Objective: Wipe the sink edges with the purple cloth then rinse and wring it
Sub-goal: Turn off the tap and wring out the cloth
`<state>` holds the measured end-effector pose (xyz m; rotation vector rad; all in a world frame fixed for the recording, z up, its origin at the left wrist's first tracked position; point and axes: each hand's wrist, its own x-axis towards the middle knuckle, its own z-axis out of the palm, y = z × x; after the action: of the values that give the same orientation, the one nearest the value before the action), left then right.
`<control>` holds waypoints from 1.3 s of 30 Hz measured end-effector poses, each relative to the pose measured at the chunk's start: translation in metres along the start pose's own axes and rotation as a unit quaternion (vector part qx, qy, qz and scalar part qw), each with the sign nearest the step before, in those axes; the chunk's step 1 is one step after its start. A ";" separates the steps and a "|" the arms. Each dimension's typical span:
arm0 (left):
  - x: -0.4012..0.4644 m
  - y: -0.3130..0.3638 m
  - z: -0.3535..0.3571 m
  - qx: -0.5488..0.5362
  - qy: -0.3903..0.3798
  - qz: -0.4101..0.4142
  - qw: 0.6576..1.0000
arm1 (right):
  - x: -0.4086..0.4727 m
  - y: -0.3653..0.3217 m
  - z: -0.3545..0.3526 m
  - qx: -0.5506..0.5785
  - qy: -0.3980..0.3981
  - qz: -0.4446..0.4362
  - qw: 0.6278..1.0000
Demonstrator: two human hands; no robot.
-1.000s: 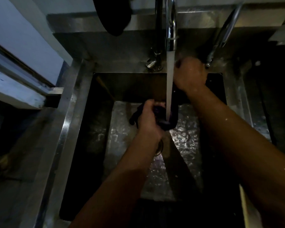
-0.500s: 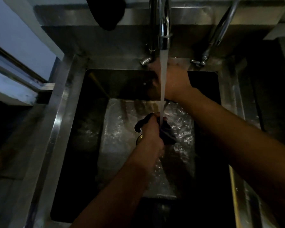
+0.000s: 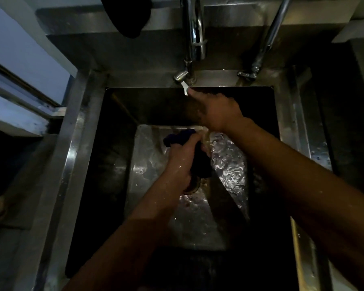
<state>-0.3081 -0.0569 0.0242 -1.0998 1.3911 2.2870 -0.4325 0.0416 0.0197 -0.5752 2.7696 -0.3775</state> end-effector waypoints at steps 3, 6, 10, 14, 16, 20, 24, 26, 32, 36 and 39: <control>-0.011 0.012 -0.009 0.173 -0.084 0.086 0.977 | -0.022 0.001 -0.012 0.190 -0.038 -0.001 0.981; -0.023 0.032 -0.011 0.339 -0.153 0.178 0.911 | -0.062 -0.021 -0.020 0.401 -0.055 -0.037 0.914; -0.047 0.058 -0.006 0.398 -0.284 0.219 0.844 | -0.117 -0.039 -0.029 0.525 -0.045 -0.054 0.848; -0.062 0.075 -0.010 0.451 -0.342 0.197 0.801 | -0.148 -0.031 -0.027 0.543 0.000 -0.043 0.839; -0.064 0.078 -0.018 0.430 -0.326 0.170 0.825 | -0.157 -0.024 -0.018 0.519 0.007 -0.037 0.854; -0.079 0.077 -0.026 0.429 -0.362 0.158 0.812 | -0.174 -0.025 -0.009 0.531 -0.025 -0.040 0.846; -0.079 0.075 -0.034 0.377 -0.336 0.163 0.847 | -0.175 -0.027 0.001 0.563 -0.065 -0.008 0.824; -0.078 0.077 -0.039 0.368 -0.342 0.181 0.845 | -0.174 -0.029 0.007 0.581 -0.041 0.011 0.813; -0.065 0.068 -0.050 0.399 -0.319 0.251 0.822 | -0.167 -0.047 -0.010 0.654 0.139 0.058 0.742; -0.047 0.052 -0.054 0.424 -0.237 0.296 0.823 | -0.159 -0.068 -0.032 0.631 0.209 0.026 0.747; -0.052 0.050 -0.044 0.377 -0.296 0.286 0.830 | -0.155 -0.084 -0.045 0.744 0.161 0.028 0.647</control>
<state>-0.2792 -0.1110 0.0818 0.2908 2.1770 1.7636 -0.2819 0.0408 0.1220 0.0765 1.6445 -2.4614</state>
